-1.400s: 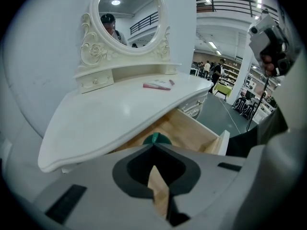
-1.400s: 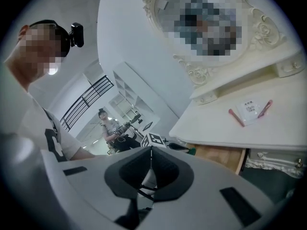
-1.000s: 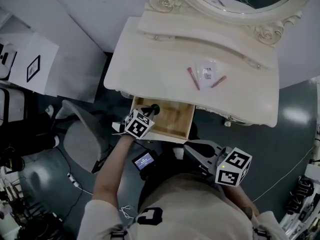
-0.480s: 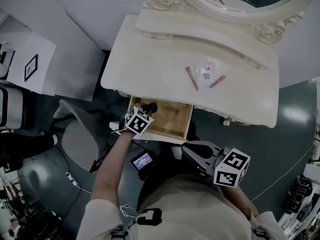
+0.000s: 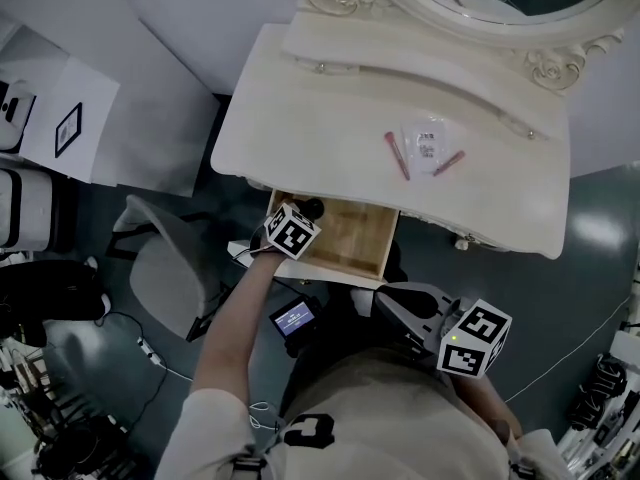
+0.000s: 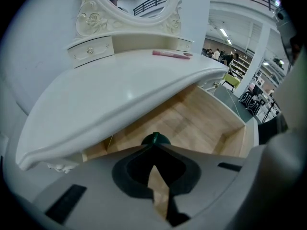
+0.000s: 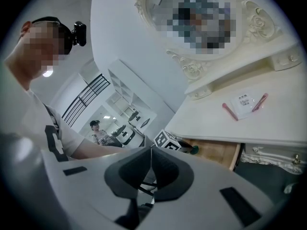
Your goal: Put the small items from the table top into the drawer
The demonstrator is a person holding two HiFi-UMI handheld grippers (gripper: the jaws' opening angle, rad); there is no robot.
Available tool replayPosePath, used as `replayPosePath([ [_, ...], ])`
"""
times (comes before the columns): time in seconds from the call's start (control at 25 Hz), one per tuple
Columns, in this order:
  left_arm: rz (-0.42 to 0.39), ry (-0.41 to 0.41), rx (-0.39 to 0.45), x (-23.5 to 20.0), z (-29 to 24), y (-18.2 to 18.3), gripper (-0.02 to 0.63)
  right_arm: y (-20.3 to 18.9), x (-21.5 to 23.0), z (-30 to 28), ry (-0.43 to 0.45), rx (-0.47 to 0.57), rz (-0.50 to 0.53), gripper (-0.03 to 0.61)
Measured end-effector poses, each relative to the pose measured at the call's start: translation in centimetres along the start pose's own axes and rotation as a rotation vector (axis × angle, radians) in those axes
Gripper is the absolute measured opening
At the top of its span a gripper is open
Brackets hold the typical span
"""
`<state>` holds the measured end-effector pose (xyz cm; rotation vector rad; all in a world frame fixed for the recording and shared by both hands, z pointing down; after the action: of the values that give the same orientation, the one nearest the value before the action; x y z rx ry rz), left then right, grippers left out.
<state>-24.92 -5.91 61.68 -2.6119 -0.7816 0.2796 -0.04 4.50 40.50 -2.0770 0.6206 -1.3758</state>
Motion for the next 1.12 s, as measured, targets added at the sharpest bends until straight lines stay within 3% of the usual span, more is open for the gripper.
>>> replayPosePath([
  [0.56,0.011,0.005,-0.028,-1.2,-2.0,0.6,0.057,0.5,0.7,-1.3,-0.017,-0.058,0.010,0.029],
  [1.12,0.100,0.017,-0.055,-1.7,-3.3,0.0,0.058,0.7,1.0,-1.9,-0.025,-0.069,0.003,0.029],
])
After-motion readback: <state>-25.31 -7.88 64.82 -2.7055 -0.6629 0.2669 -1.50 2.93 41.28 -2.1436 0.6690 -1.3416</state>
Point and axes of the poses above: the fingertips, and each gripper's own axes: z backward along the fingers, x to its right, y out of its top, the point moved 9 cm from there along z, backward along the fingers, and after that the axes turned 4 degrees about z, right-handed, at the moved point
